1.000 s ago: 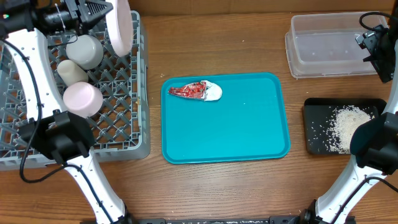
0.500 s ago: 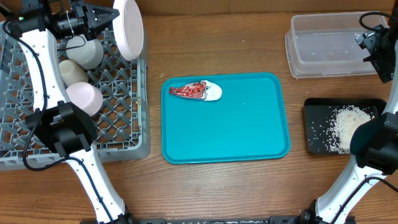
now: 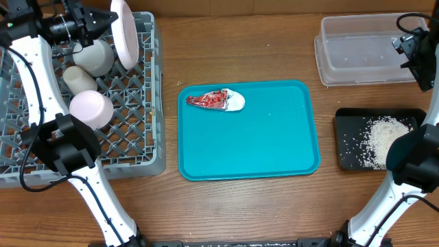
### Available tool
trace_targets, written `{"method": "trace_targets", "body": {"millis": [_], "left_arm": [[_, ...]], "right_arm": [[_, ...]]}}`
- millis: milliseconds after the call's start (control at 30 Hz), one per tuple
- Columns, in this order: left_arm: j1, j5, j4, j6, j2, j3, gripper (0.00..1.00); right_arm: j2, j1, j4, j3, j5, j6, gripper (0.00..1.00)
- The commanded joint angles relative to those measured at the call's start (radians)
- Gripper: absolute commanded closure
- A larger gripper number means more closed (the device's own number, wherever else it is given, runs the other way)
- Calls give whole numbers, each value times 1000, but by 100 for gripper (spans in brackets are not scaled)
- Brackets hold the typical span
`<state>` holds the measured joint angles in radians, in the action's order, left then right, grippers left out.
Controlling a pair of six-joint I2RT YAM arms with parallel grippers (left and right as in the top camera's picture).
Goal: Sort waste into correct bins and load items into the dishwasher
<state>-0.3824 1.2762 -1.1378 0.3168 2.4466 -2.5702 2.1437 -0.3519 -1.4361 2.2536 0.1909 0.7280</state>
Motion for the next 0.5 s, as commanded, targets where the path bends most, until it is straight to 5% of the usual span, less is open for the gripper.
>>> {"method": "trace_targets", "body": {"millis": [0, 300, 467], "left_arm": [[11, -97, -15, 15, 0, 3, 96], [72, -90, -1, -9, 0, 3, 96], [77, 97, 93, 67, -1, 2, 96]], "right_arm": [[-38, 3, 3, 24, 14, -7, 0], [-38, 3, 3, 24, 14, -7, 0], [-38, 3, 3, 24, 14, -7, 0]]}}
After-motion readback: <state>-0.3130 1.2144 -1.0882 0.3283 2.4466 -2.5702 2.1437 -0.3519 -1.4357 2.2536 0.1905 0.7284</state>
